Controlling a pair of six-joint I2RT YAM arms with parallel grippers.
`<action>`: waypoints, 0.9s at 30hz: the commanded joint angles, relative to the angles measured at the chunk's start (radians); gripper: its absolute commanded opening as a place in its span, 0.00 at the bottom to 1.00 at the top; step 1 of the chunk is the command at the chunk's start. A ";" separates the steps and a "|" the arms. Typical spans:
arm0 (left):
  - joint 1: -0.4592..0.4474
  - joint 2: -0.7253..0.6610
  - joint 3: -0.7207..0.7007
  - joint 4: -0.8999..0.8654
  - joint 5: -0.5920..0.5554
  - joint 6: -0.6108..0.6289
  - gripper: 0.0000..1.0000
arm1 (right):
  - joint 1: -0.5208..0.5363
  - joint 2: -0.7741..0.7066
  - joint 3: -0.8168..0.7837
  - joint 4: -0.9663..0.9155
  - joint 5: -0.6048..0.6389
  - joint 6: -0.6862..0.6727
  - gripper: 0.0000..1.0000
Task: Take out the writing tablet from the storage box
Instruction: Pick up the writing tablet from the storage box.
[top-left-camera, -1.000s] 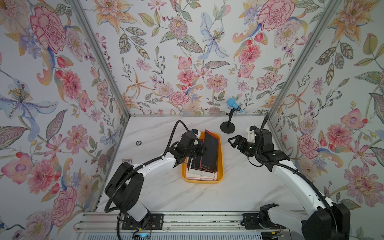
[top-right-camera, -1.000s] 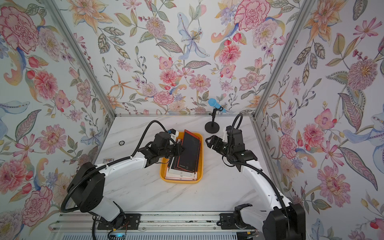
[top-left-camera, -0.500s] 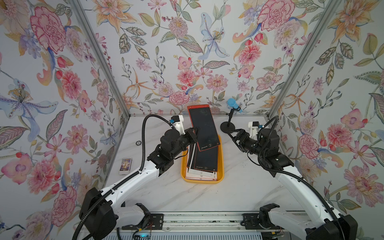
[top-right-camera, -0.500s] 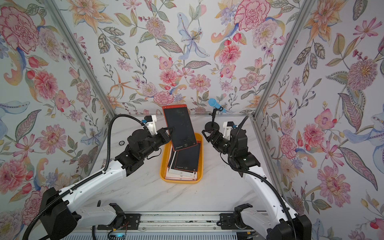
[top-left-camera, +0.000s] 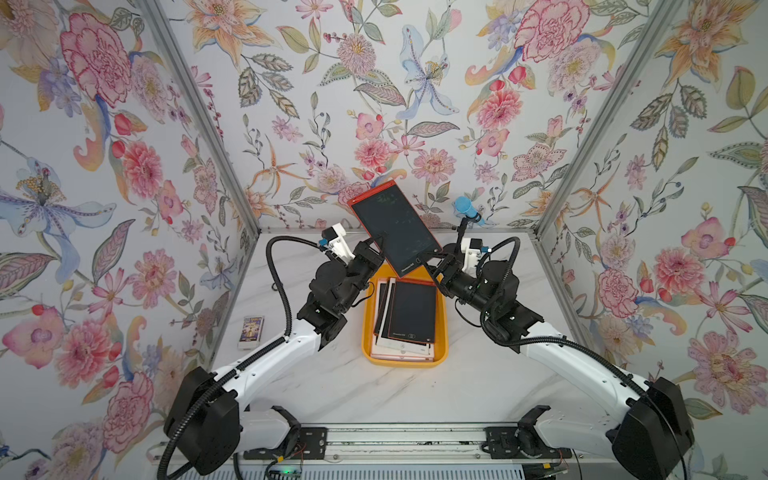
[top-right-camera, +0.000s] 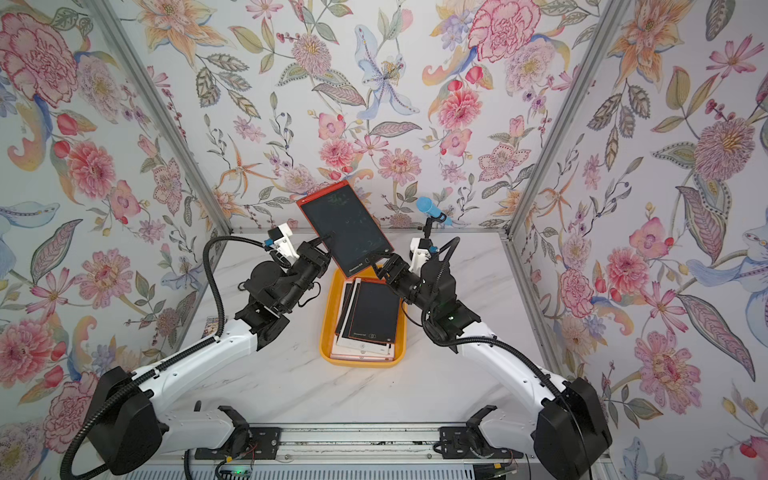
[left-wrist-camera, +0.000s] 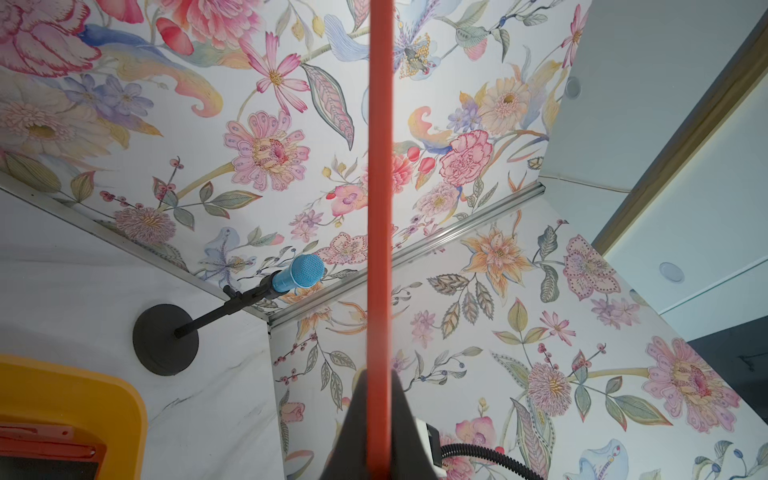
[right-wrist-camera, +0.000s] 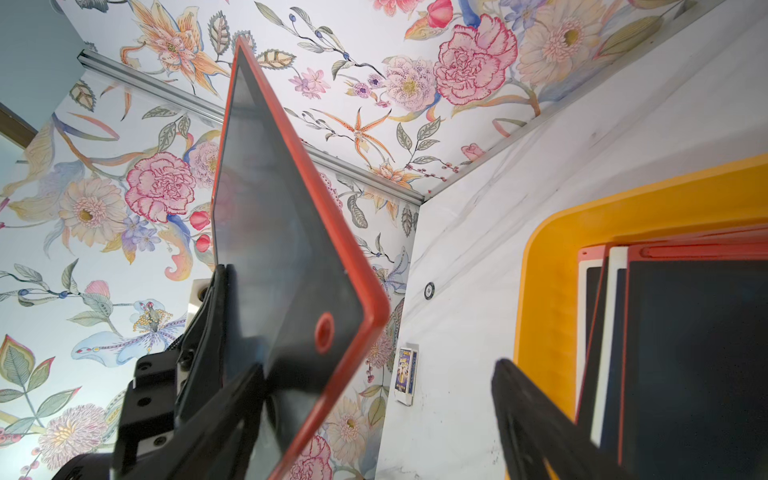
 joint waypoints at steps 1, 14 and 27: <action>0.028 0.000 -0.024 0.148 0.050 -0.097 0.00 | 0.039 0.026 0.056 0.131 0.070 0.009 0.82; 0.058 0.069 -0.087 0.314 0.117 -0.252 0.00 | 0.083 0.071 0.087 0.178 0.139 0.014 0.50; 0.055 0.100 -0.131 0.394 0.123 -0.317 0.00 | 0.048 0.081 0.089 0.194 0.139 0.051 0.31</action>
